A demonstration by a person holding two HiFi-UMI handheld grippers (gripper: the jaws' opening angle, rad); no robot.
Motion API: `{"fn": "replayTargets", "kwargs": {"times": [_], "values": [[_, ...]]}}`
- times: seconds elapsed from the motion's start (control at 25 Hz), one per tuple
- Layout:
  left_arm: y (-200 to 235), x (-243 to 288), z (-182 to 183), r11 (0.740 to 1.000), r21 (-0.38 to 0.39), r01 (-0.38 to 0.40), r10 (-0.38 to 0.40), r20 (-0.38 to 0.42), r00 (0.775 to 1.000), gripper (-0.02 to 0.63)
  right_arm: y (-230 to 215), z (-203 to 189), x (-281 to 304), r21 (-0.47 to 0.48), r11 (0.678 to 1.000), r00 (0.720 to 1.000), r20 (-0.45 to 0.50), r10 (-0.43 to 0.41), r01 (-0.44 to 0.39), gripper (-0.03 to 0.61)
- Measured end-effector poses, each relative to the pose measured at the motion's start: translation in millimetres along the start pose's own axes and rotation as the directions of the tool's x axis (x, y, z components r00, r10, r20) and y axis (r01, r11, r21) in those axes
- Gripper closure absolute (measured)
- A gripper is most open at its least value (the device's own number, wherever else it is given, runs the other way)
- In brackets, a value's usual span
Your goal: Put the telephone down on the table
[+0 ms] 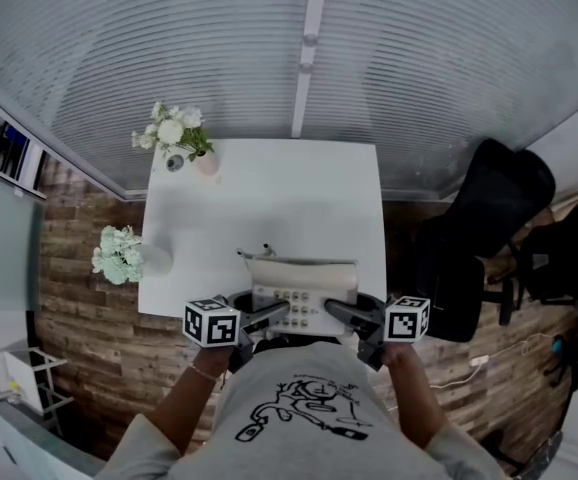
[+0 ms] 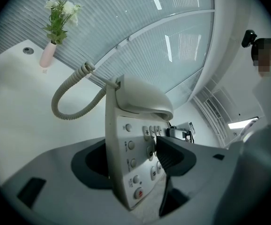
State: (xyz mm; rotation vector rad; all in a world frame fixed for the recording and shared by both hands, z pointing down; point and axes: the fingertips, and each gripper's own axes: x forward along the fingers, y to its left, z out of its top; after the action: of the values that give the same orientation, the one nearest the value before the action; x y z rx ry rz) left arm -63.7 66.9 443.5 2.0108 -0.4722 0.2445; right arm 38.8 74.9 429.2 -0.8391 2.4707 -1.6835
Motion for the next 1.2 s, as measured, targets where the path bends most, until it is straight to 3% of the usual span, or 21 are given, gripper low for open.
{"fn": "replayTargets", "kwargs": {"times": [0.6, 1.2], "values": [[-9.4, 60.3, 35.2, 0.999, -0.001, -0.035, 0.035, 0.013, 0.999, 0.331, -36.6, 55.3, -29.9, -0.002, 0.999, 0.999, -0.019, 0.034, -0.034, 0.307], [-14.1, 84.3, 38.1, 0.998, -0.032, -0.059, 0.06, 0.036, 0.998, 0.332, -54.7, 67.5, -44.8, 0.023, 0.998, 0.997, -0.057, 0.053, -0.052, 0.307]]}}
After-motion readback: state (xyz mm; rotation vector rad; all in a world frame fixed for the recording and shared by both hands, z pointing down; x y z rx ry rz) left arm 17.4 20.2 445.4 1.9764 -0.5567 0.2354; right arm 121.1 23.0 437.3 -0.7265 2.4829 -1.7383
